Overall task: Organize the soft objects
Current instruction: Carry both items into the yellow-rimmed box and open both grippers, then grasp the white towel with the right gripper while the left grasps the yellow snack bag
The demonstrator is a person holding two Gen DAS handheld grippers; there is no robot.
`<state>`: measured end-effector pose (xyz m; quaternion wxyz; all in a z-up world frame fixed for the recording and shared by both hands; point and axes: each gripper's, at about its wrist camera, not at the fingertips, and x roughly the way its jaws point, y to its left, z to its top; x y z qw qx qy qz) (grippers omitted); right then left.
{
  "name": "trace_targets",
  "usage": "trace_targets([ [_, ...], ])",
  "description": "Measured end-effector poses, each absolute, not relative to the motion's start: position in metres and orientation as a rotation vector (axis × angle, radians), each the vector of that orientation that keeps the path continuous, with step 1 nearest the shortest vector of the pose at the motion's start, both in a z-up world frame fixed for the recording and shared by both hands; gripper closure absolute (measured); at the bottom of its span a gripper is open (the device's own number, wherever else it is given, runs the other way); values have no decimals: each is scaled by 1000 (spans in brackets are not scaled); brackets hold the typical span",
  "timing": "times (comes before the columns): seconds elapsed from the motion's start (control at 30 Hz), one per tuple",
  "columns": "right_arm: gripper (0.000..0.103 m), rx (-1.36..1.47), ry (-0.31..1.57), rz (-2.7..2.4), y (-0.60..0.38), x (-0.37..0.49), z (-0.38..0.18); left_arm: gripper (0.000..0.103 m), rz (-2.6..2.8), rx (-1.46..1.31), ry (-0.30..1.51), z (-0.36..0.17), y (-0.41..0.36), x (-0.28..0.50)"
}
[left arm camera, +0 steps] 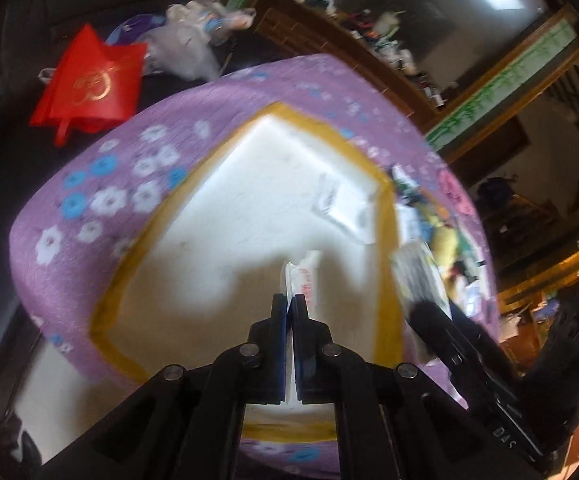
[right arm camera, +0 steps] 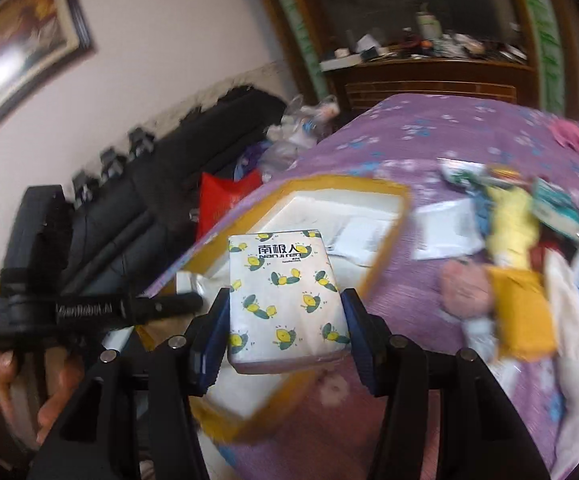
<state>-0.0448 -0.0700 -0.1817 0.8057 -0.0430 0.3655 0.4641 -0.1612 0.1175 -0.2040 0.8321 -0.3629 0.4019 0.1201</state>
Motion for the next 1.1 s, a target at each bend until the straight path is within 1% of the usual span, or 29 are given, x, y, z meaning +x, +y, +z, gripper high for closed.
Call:
trace_targets([
  [0.23,49,-213,863,959,-30,-46,-213,100,356,-680,889,-222,114,-168],
  [0.4,47,-259,817,921,-25,-50,-216,92,405,-649,879,-222,113,-157],
  [0.43,47,-253,816,922,-26,-50,-216,83,397,-647,875,-221,113,-158],
  [0.47,46,-238,819,929,-28,-50,-215,63,392,-652,858,-219,113,-160],
  [0.5,43,-215,821,945,-31,-49,-214,49,393,-659,822,-214,114,-164],
  [0.53,41,-191,822,961,-33,-46,-212,29,414,-658,783,-209,114,-169],
  [0.57,38,-152,823,983,-41,-45,-209,25,431,-651,737,-202,113,-175],
  [0.63,34,-111,817,997,-54,-45,-203,22,457,-619,699,-192,109,-181],
  [0.67,34,-82,804,1002,-65,-46,-199,22,459,-604,684,-187,106,-181],
  [0.77,28,-25,778,981,-98,-48,-191,22,418,-589,641,-175,93,-181],
  [0.97,28,78,821,931,-170,-36,-198,22,265,-497,632,-161,38,-156],
  [1.1,28,138,805,829,-223,-27,-200,21,153,-442,663,-159,-8,-127],
])
